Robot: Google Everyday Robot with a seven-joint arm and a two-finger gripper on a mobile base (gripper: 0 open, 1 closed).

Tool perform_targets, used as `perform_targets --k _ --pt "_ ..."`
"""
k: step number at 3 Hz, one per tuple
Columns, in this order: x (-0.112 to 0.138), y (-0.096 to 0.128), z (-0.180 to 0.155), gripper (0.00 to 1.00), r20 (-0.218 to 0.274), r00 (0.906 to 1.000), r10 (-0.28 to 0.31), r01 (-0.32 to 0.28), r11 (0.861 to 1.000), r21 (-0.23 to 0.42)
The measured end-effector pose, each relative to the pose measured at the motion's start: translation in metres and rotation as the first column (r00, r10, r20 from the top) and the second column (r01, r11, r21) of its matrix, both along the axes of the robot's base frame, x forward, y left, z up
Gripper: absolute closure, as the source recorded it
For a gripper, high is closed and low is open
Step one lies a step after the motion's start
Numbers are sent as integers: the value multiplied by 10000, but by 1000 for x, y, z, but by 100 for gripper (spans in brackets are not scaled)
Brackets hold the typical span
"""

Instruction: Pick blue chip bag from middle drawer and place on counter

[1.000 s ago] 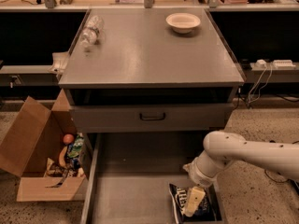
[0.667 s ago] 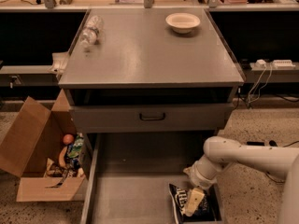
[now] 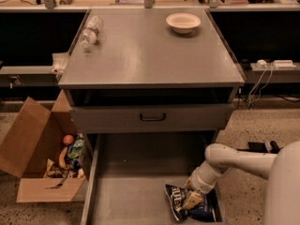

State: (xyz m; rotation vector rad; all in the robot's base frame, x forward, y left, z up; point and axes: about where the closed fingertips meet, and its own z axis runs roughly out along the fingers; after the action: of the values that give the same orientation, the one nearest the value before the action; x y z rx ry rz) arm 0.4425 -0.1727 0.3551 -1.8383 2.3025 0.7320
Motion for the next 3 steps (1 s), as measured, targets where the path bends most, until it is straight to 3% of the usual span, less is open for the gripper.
perform_targets --k 1,2,3 --pt "0 0 2 78 0 10000 0 0 10000 0" --pt "1 3 42 99 846 9963 117 -156 9988 455" --pt "2 12 142 100 2869 9570 416 -718 9928 955"
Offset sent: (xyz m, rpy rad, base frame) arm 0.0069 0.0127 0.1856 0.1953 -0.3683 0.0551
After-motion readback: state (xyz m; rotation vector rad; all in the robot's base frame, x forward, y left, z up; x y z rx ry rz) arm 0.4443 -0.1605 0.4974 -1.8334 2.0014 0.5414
